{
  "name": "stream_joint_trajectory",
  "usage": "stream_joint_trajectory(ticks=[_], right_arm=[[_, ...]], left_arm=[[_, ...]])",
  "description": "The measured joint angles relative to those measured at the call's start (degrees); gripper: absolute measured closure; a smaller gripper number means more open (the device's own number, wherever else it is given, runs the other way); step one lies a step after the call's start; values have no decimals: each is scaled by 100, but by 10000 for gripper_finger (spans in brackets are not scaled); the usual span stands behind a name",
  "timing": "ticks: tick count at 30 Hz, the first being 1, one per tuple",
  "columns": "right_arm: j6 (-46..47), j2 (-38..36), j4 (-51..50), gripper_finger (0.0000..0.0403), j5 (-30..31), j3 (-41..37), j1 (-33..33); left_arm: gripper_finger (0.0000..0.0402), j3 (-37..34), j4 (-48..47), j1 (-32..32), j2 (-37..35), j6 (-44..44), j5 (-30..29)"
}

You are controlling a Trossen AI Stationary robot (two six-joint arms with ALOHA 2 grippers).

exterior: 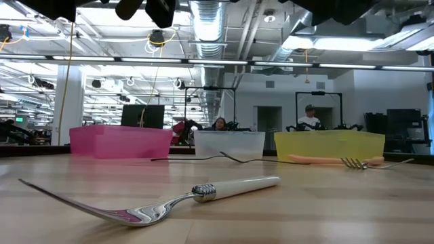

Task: Sort silverware by color (type)
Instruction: Put the black fork into the yellow bin

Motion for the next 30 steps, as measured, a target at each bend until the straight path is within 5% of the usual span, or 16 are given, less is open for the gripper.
stream_joint_trajectory(ticks=[18,24,30], right_arm=[[-101,22,-450,130,-23,236,70],[-101,22,-464,179,2,236,34],[-318,22,-537,269,4,236,34]], left_arm=[[401,0,2,208,0,-341,117],[401,-2,2,208,0,-341,118],[401,-2,2,210,0,-341,120]])
